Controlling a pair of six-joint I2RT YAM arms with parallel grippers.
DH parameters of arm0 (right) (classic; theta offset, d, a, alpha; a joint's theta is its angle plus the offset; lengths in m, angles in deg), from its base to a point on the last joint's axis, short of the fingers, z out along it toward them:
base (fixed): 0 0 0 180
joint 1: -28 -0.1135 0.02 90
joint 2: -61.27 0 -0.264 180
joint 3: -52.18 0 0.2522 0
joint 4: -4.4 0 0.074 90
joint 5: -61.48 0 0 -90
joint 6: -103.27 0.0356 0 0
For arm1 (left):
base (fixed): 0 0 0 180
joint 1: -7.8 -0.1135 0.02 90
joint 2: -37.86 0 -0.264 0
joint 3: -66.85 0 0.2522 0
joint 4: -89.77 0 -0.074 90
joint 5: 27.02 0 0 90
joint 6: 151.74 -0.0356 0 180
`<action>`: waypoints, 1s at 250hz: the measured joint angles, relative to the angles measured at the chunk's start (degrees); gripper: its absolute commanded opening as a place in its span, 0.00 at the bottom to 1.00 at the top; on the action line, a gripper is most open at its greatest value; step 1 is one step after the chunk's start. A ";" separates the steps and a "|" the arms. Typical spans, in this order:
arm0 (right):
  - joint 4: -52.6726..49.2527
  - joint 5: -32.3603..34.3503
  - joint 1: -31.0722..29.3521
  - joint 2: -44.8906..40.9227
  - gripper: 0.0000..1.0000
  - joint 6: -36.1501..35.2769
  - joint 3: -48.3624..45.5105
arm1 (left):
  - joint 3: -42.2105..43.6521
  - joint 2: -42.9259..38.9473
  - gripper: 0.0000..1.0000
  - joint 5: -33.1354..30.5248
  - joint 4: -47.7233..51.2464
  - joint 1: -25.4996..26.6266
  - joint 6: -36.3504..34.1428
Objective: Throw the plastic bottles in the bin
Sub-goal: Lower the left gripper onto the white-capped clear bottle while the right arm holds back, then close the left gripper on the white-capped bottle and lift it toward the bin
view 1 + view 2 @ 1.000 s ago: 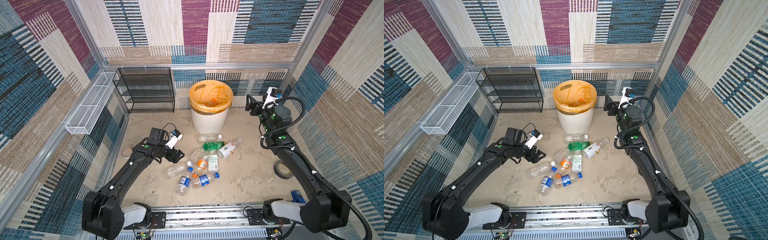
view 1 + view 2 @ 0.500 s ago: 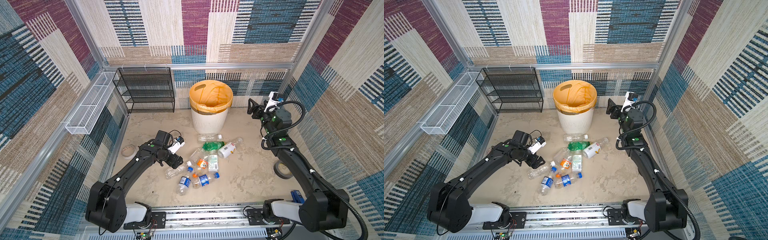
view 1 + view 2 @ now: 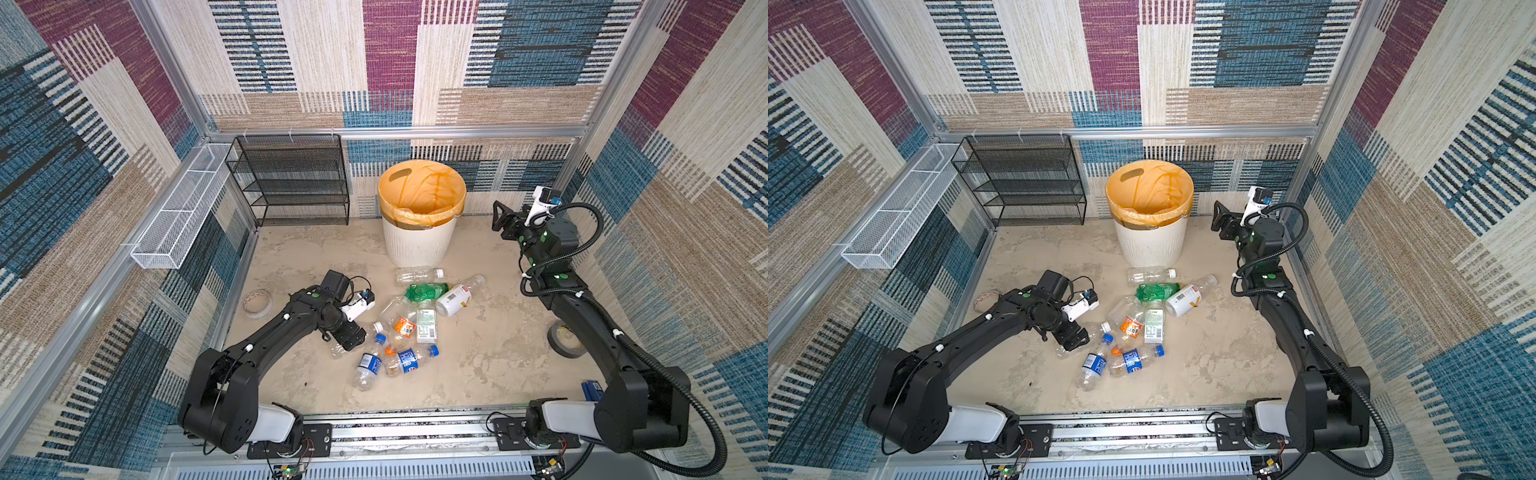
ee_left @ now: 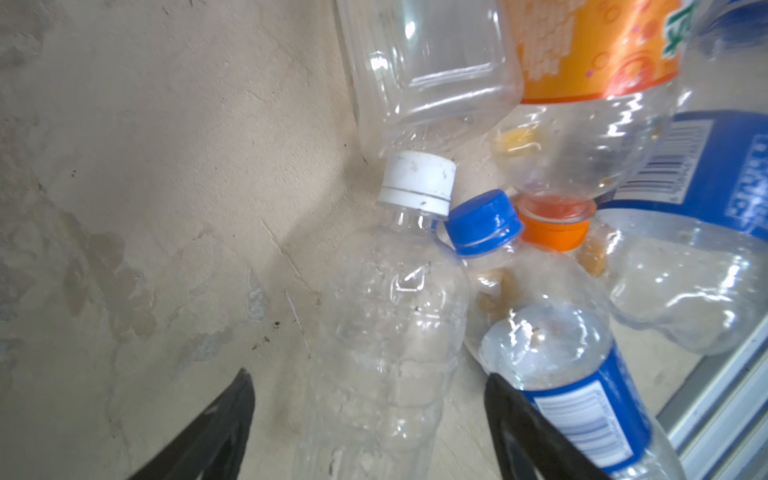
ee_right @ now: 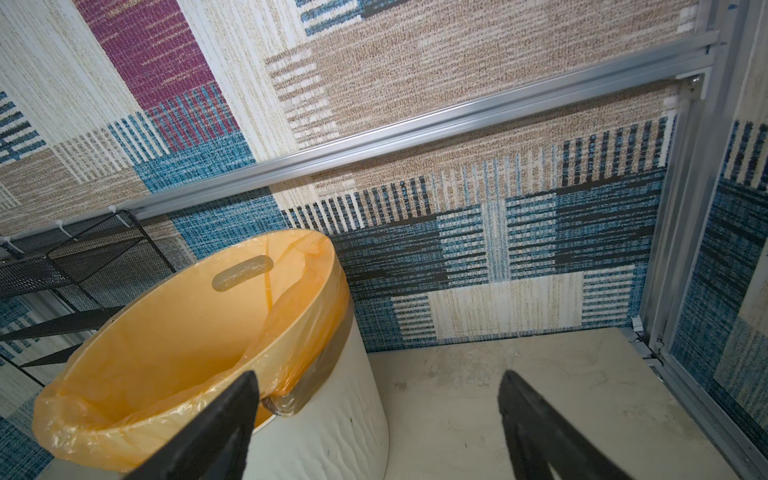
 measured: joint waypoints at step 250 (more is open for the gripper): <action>0.85 -1.27 0.68 1.60 0.90 2.32 -3.52 | -1.79 3.72 0.56 -2.69 -1.11 0.33 -1.22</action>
